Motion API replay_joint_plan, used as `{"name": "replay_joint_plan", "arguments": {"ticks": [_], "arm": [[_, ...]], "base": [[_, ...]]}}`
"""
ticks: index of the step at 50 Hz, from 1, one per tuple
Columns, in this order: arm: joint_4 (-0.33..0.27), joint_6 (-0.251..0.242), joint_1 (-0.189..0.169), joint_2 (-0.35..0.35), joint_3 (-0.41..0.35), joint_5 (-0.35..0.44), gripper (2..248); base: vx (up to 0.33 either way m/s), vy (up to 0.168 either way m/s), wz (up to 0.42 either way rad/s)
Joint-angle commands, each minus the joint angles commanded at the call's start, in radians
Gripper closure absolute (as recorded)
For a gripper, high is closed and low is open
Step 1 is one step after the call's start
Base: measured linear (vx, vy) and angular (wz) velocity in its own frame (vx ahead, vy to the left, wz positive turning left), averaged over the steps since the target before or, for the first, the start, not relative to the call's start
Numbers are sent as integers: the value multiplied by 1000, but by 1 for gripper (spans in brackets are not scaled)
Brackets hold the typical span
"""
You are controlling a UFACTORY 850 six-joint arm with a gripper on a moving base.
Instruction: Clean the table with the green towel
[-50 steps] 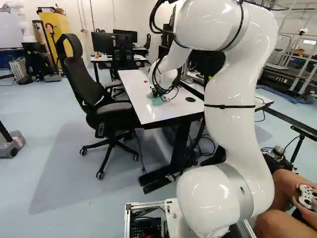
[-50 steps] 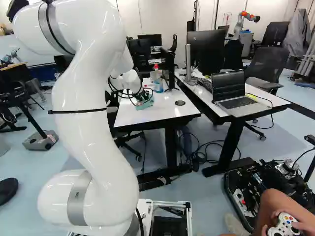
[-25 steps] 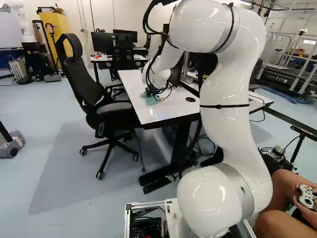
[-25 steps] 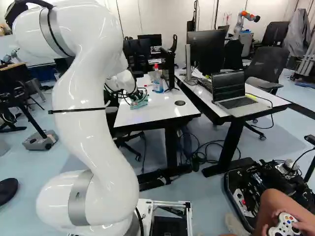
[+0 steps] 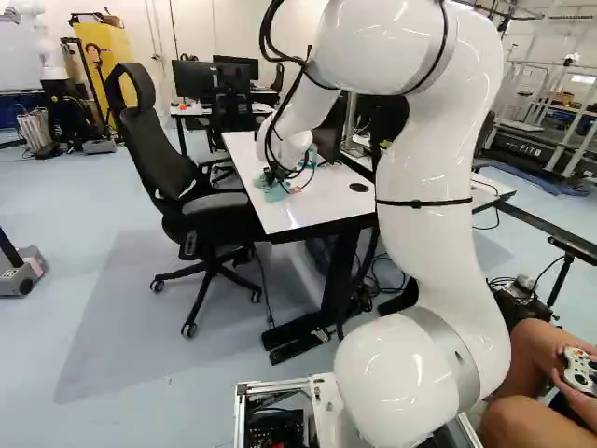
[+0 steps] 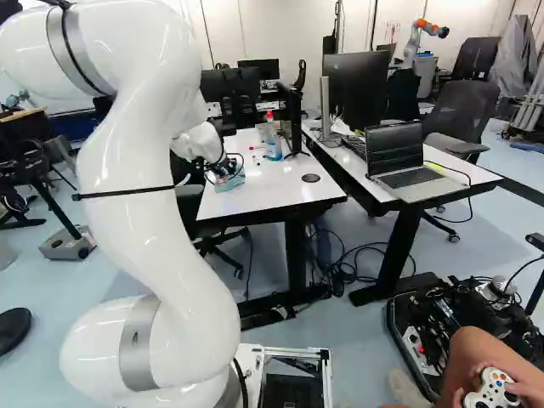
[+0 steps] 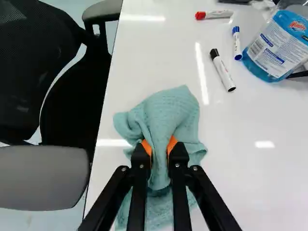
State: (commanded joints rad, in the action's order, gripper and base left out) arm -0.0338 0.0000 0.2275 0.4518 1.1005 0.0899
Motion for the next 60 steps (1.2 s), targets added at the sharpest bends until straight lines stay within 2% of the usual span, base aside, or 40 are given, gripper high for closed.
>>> {"name": "replay_joint_plan", "arguments": {"ticks": [10,20,51,60], "arm": [[0,0,16,-35,-45,0,197],[0,0,18,-74,-95,0,197],[0,0,-60,-150,-189,0,197],[0,0,-66,-161,-203,0,197]], "base": [[0,0,0],[0,0,0],[0,0,0],[0,0,0]]}}
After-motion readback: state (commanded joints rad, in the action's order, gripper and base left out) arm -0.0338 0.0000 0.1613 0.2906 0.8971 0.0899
